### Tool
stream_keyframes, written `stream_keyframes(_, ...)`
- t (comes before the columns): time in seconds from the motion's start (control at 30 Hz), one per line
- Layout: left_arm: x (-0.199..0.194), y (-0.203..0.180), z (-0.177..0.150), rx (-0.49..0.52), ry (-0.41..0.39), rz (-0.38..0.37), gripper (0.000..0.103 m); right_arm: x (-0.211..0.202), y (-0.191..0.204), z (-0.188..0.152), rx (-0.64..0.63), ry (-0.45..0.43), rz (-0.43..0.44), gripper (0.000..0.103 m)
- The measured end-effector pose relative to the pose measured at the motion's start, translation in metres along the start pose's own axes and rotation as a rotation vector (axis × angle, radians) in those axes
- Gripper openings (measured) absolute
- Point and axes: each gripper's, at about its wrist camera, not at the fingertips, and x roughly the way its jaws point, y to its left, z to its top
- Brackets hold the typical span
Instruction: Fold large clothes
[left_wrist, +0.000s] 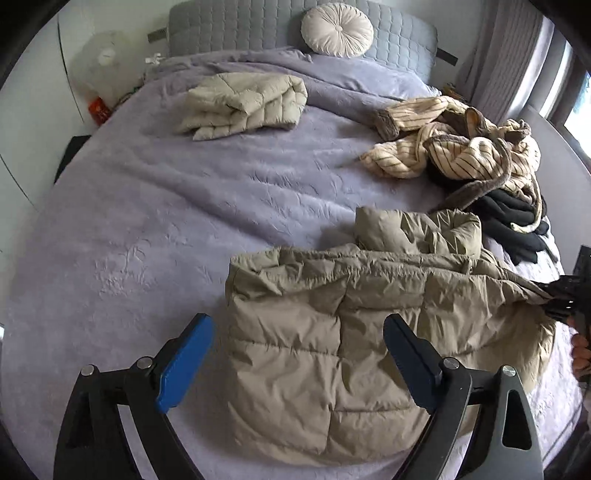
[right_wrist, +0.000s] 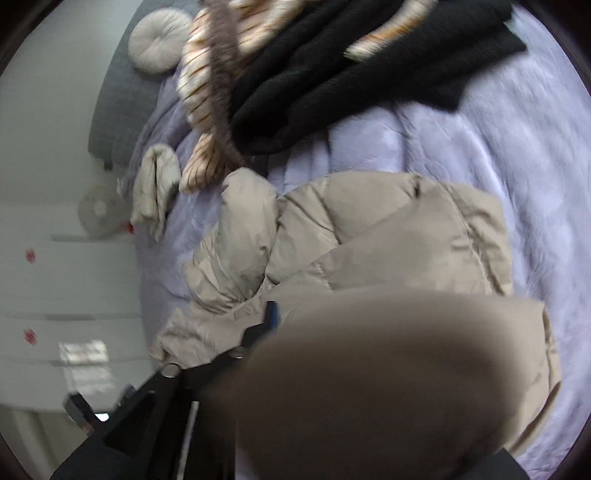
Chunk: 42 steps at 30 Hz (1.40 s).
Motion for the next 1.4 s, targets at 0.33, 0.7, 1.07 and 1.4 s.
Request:
stream_keyframes(0.33,0.079,-0.02,-0.024,-0.009,0.105,0.048,0.046,-0.048,0.013,-0.027,-0.252,-0.09,-0.158,0.013)
stream_keyframes(0.7,0.16,-0.024,-0.011,-0.044,0.1,0.205,0.046,0.015,-0.04,0.028,-0.235,-0.111,-0.351,0.004)
stream_keyframes(1.07,0.175,-0.024,0.006,-0.076,0.104,0.22,0.046,0.022,-0.048,0.047,-0.147,-0.12,-0.368,0.008)
stream_keyframes(1.4,0.093,-0.003,-0.013,-0.076,0.055,0.202,0.056,-0.051,-0.018,-0.003,-0.214,-0.203,-0.304,0.066)
